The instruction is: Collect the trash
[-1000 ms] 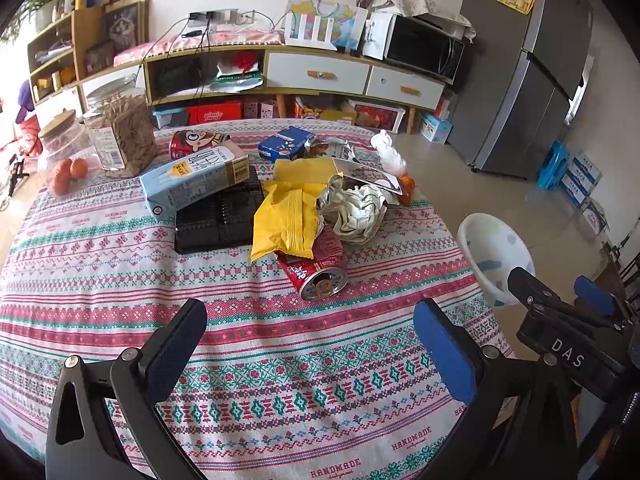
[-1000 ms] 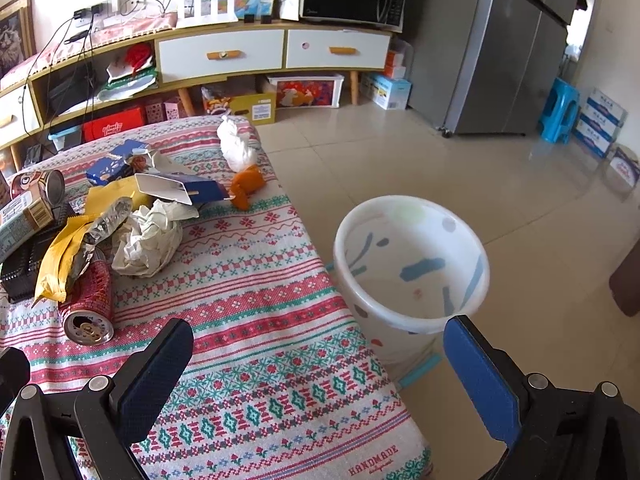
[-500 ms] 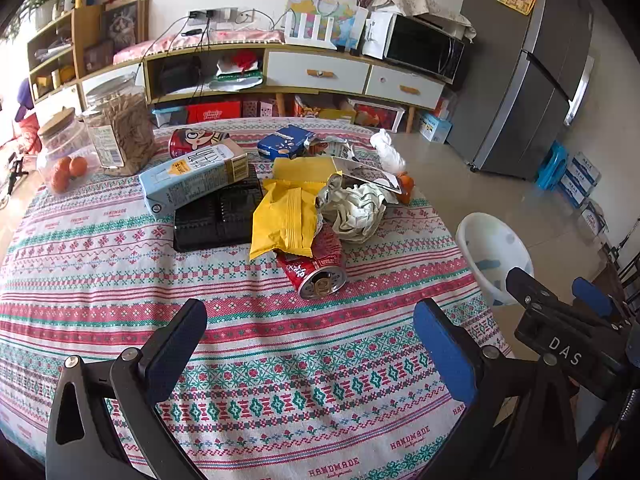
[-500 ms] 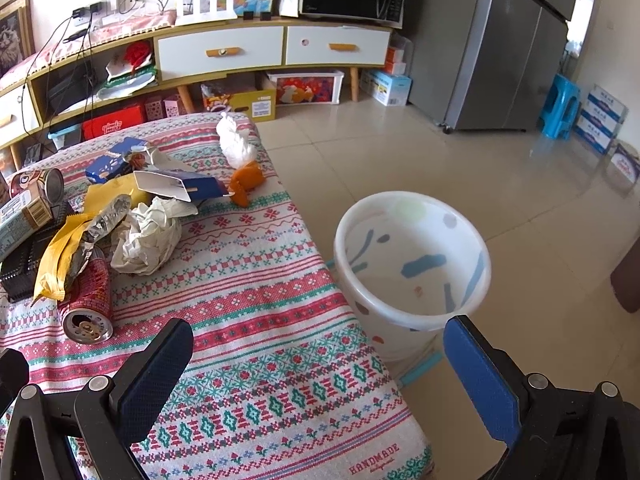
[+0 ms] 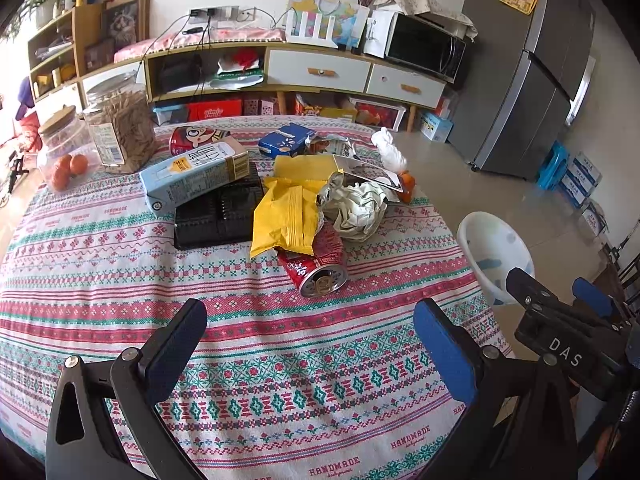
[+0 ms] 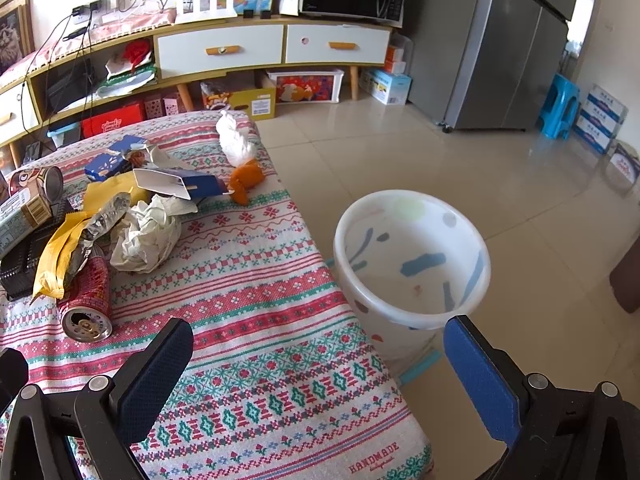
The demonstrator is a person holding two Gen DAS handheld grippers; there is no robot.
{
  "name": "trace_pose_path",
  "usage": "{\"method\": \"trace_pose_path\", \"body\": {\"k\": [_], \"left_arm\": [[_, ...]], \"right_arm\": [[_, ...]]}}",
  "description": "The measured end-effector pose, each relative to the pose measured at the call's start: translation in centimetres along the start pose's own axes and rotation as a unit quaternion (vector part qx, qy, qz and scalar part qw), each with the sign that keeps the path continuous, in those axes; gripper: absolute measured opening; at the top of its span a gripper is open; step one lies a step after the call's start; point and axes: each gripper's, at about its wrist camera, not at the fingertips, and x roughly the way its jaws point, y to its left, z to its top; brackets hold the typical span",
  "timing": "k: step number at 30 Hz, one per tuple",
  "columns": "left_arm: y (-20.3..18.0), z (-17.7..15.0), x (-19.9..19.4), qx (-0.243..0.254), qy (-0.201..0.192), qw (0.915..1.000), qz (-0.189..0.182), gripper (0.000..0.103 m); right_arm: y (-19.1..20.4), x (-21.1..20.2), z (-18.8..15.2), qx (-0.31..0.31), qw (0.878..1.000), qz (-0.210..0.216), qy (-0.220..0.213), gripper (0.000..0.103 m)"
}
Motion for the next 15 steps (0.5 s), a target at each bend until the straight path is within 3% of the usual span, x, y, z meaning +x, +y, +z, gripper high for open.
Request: {"method": "trace_pose_path", "body": {"k": [15], "left_arm": [[0.00, 0.00, 0.13, -0.003, 0.004, 1.0000, 0.001, 0.103]], "right_arm": [[0.19, 0.10, -0.21, -0.001, 1.000, 0.004, 0.002, 0.103]]}}
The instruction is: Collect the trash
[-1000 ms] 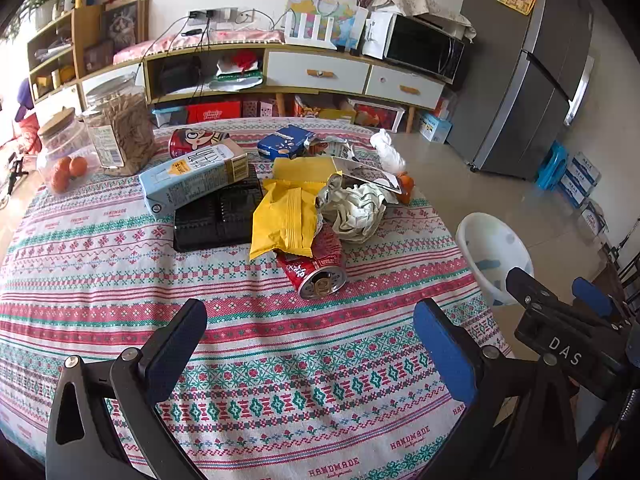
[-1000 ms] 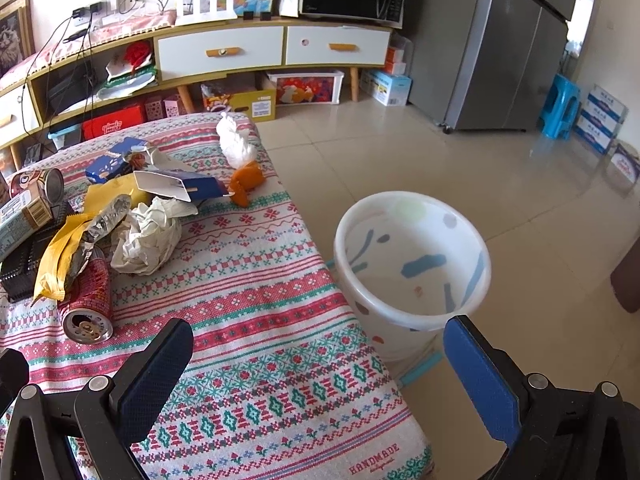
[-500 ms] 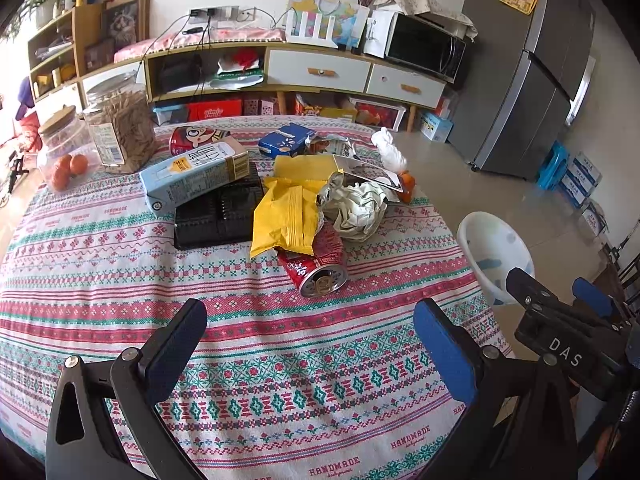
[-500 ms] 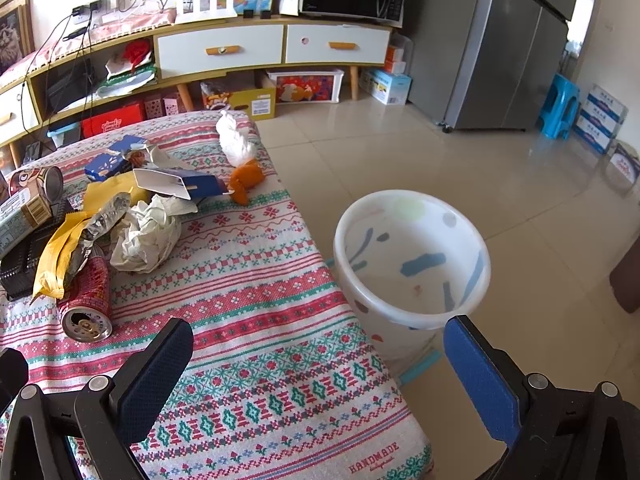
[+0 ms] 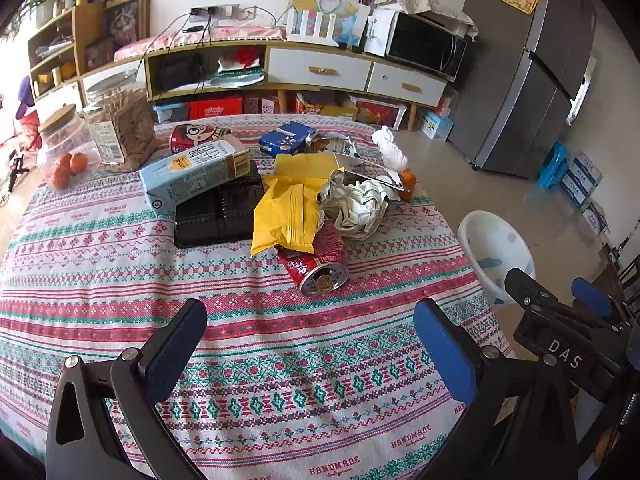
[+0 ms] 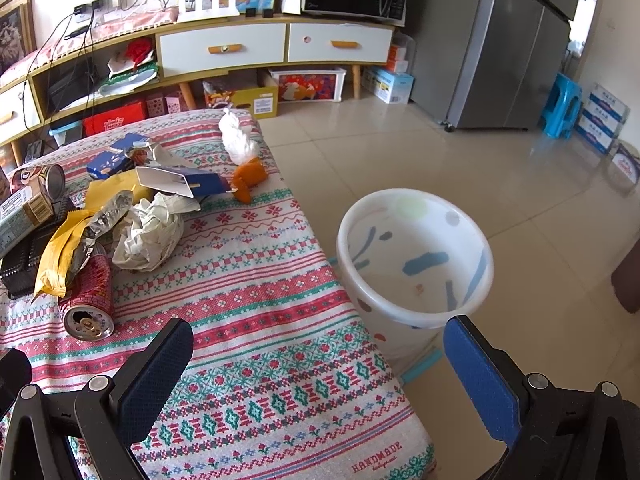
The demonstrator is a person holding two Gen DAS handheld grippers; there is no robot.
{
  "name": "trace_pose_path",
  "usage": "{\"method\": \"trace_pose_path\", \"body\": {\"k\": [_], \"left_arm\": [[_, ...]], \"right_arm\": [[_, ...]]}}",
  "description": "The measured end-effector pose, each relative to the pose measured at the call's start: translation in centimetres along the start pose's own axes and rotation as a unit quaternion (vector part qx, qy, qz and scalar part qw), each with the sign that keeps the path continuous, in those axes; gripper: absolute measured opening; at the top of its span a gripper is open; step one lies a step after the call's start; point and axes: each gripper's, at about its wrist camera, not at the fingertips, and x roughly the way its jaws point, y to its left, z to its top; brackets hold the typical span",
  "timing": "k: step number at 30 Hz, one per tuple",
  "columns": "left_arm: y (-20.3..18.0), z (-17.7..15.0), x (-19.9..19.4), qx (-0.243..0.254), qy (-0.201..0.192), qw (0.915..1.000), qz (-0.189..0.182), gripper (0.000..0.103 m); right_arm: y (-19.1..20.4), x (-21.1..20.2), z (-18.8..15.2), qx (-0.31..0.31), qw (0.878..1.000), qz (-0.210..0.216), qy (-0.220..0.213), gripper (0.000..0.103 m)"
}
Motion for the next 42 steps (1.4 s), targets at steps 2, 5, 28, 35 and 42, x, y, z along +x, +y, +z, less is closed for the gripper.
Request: {"method": "trace_pose_path", "body": {"k": [2, 5, 28, 35, 42], "left_arm": [[0.0, 0.0, 0.0, -0.001, 0.001, 1.0000, 0.000, 0.103], [0.1, 0.0, 0.2, -0.001, 0.004, 1.0000, 0.003, 0.103], [9.4, 5.3, 1.0, -0.054, 0.023, 0.9950, 0.081, 0.103], [9.4, 10.8, 2.5, 0.084, 0.014, 0.9894, 0.118, 0.103], [9.9, 12.7, 8.0, 0.187, 0.070, 0.9732, 0.113, 0.103]], "right_arm": [[0.1, 0.0, 0.0, -0.001, 1.000, 0.001, 0.001, 0.103], [0.2, 0.1, 0.0, -0.002, 1.000, 0.004, 0.004, 0.103], [1.4, 5.5, 4.9, -0.003, 0.972, 0.184, 0.146, 0.103], [3.9, 11.9, 10.5, -0.023, 0.943, 0.232, 0.238, 0.103], [5.2, 16.4, 10.2, 0.028, 0.914, 0.281, 0.293, 0.100]]}}
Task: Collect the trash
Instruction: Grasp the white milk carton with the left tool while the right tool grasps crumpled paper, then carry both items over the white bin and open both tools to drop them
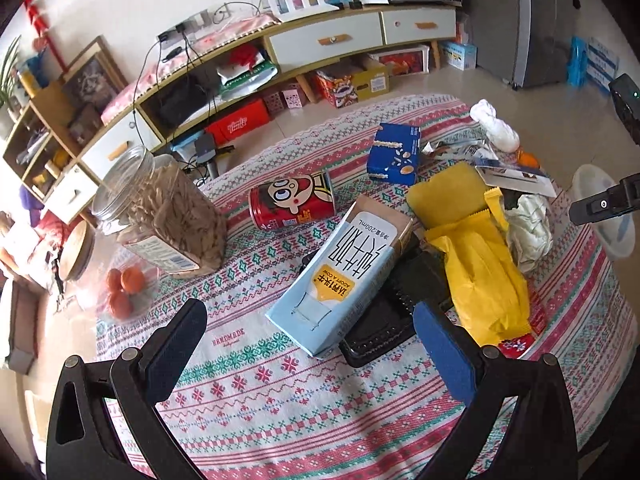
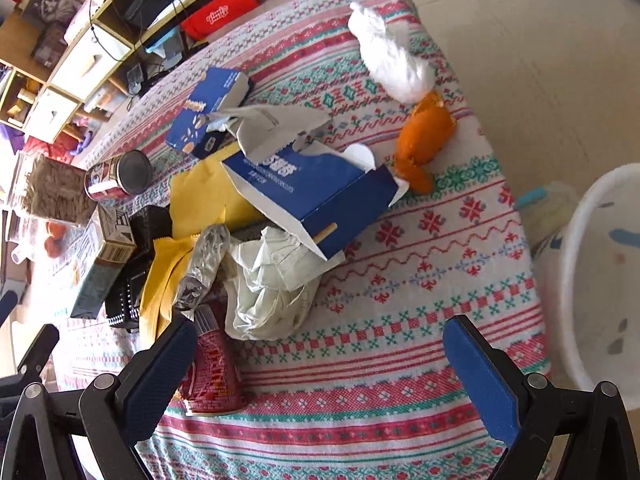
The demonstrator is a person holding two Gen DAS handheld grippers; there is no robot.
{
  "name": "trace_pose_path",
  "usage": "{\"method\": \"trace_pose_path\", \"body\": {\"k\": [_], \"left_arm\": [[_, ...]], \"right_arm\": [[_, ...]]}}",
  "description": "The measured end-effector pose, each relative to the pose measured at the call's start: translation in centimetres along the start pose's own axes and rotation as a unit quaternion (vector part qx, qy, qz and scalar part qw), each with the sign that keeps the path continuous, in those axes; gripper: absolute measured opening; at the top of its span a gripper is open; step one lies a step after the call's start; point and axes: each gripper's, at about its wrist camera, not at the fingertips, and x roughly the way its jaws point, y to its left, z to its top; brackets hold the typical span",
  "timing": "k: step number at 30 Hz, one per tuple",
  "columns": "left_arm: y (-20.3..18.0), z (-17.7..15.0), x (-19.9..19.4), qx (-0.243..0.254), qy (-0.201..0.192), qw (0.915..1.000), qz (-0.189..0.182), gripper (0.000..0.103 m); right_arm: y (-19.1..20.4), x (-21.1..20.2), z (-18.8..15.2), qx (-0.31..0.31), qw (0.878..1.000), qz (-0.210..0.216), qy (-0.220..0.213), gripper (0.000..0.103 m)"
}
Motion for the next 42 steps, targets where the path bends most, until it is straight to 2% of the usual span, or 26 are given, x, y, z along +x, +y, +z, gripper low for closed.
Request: {"method": "trace_pose_path", "body": {"k": [2, 4, 6, 10, 14, 16, 17, 20, 21, 22, 23, 25, 28, 31, 42], "left_arm": [[-0.1, 0.3, 1.0, 0.019, 0.008, 0.9997, -0.013, 0.103], [-0.6, 0.6, 1.8, 0.038, 0.015, 0.9988, -0.026, 0.103], [-1.0, 1.0, 2.5, 0.050, 0.015, 0.9983, -0.025, 0.103], [-1.3, 1.6, 4.0, 0.055, 0.023, 0.9978, -0.031, 0.103], [-1.0, 1.6, 5.7, 0.045, 0.039, 0.9976, -0.035, 0.103], [-0.9, 1.4, 6.3, 0.037, 0.044, 0.9976, -0.039, 0.102], [-0.9, 1.3, 6.4, 0.034, 0.046, 0.9974, -0.043, 0.095], [-0.9, 1.2, 6.7, 0.024, 0.055, 0.9966, -0.057, 0.064], [-1.0, 1.1, 6.7, 0.018, 0.058, 0.9963, -0.062, 0.056], [-0.9, 1.0, 6.7, 0.013, 0.060, 0.9959, -0.066, 0.054], [-1.0, 1.0, 6.6, 0.009, 0.060, 0.9959, -0.067, 0.054], [-1.3, 1.0, 6.3, 0.009, 0.061, 0.9963, -0.061, 0.054], [-1.4, 0.8, 5.6, 0.001, 0.057, 0.9965, -0.062, 0.054], [-1.4, 0.7, 4.8, -0.015, 0.053, 0.9962, -0.068, 0.054], [-0.6, -0.4, 1.8, -0.079, 0.039, 0.9925, -0.084, 0.054]], "right_arm": [[-0.4, 1.1, 0.2, 0.016, 1.000, 0.019, 0.017, 0.097], [-0.4, 1.9, 0.5, 0.021, 1.000, 0.011, 0.020, 0.093], [-0.1, 2.2, 0.8, 0.019, 1.000, 0.010, 0.017, 0.090], [0.4, 2.7, 1.2, 0.024, 1.000, 0.018, 0.008, 0.086], [0.9, 4.0, 1.5, 0.018, 1.000, 0.006, 0.009, 0.082], [0.9, 4.6, 1.6, 0.020, 1.000, 0.003, 0.011, 0.073], [0.8, 4.8, 1.6, 0.023, 1.000, 0.003, 0.013, 0.071], [0.9, 4.8, 1.6, 0.020, 1.000, 0.006, 0.005, 0.064], [0.9, 4.8, 1.6, 0.023, 1.000, 0.020, 0.006, 0.054], [1.0, 4.9, 1.5, 0.028, 0.999, 0.033, 0.011, 0.045], [0.8, 4.9, 1.2, 0.031, 0.999, 0.035, 0.013, 0.044], [0.8, 4.9, 0.8, 0.030, 0.999, 0.038, 0.014, 0.035], [0.8, 4.5, 0.4, 0.029, 0.998, 0.048, 0.013, 0.029], [0.8, 3.7, -0.2, 0.027, 0.998, 0.057, 0.010, 0.027], [1.0, 1.3, -2.5, -0.001, 0.999, 0.047, 0.000, 0.025]]}}
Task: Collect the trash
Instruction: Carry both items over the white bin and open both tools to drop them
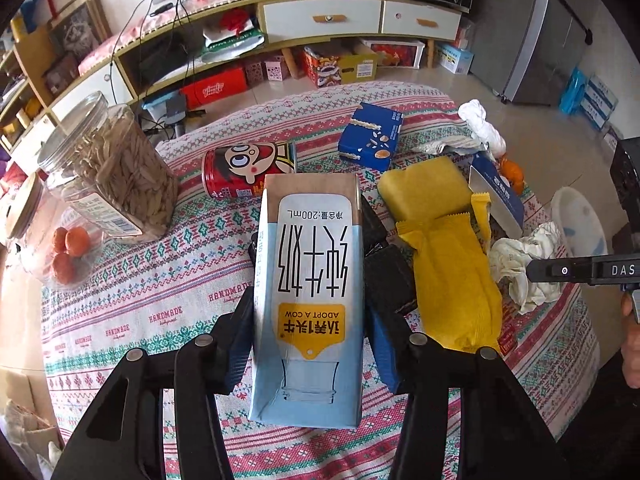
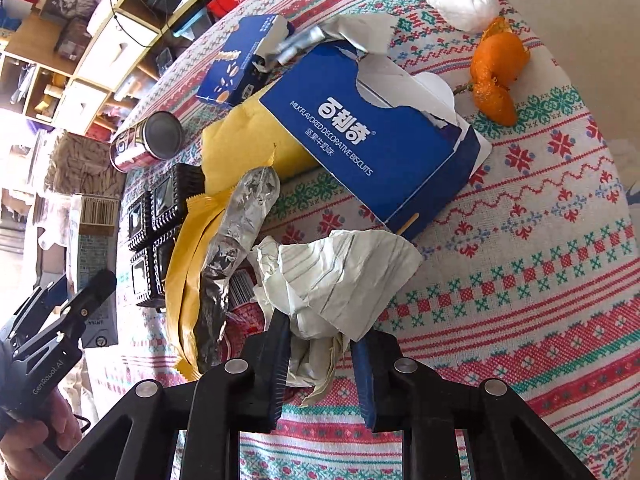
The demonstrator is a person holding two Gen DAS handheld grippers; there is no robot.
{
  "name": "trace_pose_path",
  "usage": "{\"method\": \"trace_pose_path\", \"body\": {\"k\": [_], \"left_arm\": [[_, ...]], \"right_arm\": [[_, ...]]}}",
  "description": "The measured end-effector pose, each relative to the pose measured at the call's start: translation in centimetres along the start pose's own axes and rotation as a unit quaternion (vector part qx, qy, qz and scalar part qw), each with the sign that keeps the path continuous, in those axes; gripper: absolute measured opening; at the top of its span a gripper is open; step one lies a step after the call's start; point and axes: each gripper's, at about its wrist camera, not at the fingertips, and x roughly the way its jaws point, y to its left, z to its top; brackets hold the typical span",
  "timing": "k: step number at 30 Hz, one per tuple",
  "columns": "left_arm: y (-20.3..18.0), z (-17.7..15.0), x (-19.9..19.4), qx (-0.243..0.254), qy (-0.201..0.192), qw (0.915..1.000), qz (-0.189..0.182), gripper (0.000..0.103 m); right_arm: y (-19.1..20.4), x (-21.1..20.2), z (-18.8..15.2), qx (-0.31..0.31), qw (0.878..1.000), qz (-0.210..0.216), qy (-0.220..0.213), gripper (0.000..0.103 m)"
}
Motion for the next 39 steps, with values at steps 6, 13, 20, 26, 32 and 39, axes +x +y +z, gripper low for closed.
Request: {"method": "trace_pose_path", "body": {"k": [6, 13, 20, 26, 32, 39], "left_arm": [[0.5, -0.4, -2.0, -0.038, -0.014, 0.9991, -0.014, 0.054], [-0.3, -1.5, -4.0, -0.061, -0.026, 0.9972, -0.033, 0.054], [-2.5, -2.2, -5.1, -0.068, -0.031, 0.9955, -0.058, 0.054], [-6.6, -2.6, -4.7, -0.065, -0.014, 0.9930, -0.097, 0.054], [-12.8, -2.3, -5.2, -0.040, -0.008, 0.9888, -0.144, 0.054], [-21.9, -0.3, -3.6, -0.007, 0.010, 0.9771, -0.213, 0.054]], "right_arm": [[-0.4, -1.5, -0.9, -0.005, 1.000, 0.005, -0.001, 0.025], [-0.7, -3.9, -1.7, -0.014, 1.000, 0.020, -0.014, 0.025], [-2.2, -6.3, -1.9, -0.008, 0.999, 0.015, -0.039, 0.025], [-4.5, -8.1, -1.7, 0.007, 0.999, 0.000, -0.045, 0.025], [-8.2, -11.7, -1.1, 0.045, 0.996, -0.007, -0.081, 0.026], [-14.2, -16.5, -0.7, 0.111, 0.984, -0.039, -0.134, 0.026]]}}
